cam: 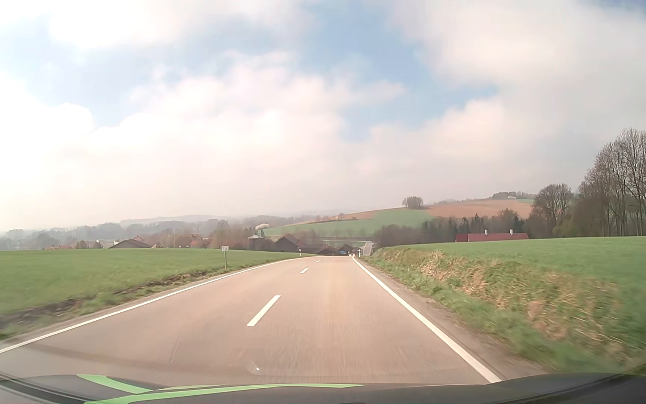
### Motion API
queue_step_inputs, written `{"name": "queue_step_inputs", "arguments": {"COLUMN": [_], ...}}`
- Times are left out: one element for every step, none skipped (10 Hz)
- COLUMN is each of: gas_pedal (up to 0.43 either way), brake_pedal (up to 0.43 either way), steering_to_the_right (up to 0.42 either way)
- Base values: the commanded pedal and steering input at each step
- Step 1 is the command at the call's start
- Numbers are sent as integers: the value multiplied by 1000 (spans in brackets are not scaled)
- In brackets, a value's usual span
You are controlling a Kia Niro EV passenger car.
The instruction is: Follow the waypoints while adhering to traffic rules and regulations
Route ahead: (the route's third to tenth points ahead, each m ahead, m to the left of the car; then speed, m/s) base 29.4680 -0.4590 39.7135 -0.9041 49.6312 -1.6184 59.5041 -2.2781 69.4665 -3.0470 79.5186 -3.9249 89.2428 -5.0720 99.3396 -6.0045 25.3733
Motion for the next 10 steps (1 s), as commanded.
{"name": "queue_step_inputs", "arguments": {"gas_pedal": [0, 0, 0, 0, 0, 0, 0, 0, 0, 0], "brake_pedal": [0, 0, 0, 0, 0, 0, 0, 0, 0, 0], "steering_to_the_right": [11, 11, 11, 11, 11, 11, 11, 11, 11, 11]}}
